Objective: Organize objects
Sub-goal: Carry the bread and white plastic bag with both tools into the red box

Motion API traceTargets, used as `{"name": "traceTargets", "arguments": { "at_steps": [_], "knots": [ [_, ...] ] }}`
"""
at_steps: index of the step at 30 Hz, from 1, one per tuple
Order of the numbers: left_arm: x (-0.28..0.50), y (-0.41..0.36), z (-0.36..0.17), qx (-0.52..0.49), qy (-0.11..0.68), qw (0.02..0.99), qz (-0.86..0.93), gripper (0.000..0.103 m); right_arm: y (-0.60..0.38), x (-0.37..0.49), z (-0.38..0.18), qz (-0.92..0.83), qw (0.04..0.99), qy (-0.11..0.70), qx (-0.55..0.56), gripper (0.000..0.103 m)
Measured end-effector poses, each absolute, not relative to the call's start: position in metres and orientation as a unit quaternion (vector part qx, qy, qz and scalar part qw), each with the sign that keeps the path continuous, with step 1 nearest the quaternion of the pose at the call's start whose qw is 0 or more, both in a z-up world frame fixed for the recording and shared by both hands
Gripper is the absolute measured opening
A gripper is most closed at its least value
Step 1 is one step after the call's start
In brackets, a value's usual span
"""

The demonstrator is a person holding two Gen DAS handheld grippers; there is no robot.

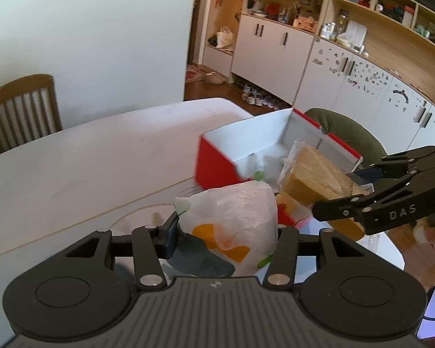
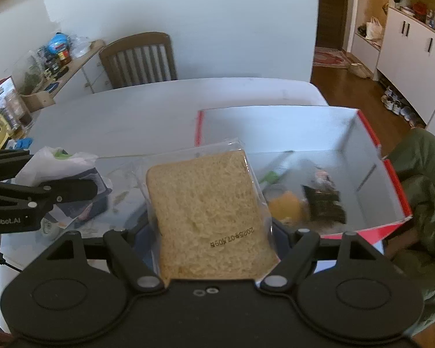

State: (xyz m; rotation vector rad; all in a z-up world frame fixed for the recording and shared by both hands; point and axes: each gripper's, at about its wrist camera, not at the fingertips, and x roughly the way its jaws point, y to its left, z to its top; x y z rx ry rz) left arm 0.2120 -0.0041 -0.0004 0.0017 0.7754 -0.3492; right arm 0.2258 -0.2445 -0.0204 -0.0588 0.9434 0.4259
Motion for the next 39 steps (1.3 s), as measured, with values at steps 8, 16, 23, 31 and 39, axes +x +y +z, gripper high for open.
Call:
{"name": "traceTargets", "arguments": {
  "at_steps": [8,16,23,31,39],
  "knots": [
    [0.235,-0.058,-0.001,0.014,0.373,0.908,-0.189,0.048,-0.291,0.247,-0.026,0.187,0.872,0.451,-0.023,0.079],
    [0.258,-0.103,-0.01,0.029,0.38,0.904,-0.196,0.049,-0.328,0.277,-0.034,0.167,0.879,0.446,-0.028,0.079],
    [0.273,-0.135,-0.015,0.047,0.381,0.903,-0.191,0.049,-0.346,0.309,-0.048,0.155,0.879,0.451,-0.027,0.079],
    [0.303,-0.17,-0.03,0.079,0.398,0.896,-0.18,0.049,-0.35,0.337,-0.063,0.156,0.872,0.463,-0.025,0.079],
    [0.332,-0.177,-0.056,0.094,0.436,0.881,-0.155,0.049,-0.339,0.362,-0.082,0.153,0.865,0.477,-0.041,0.079]
  ]
}}
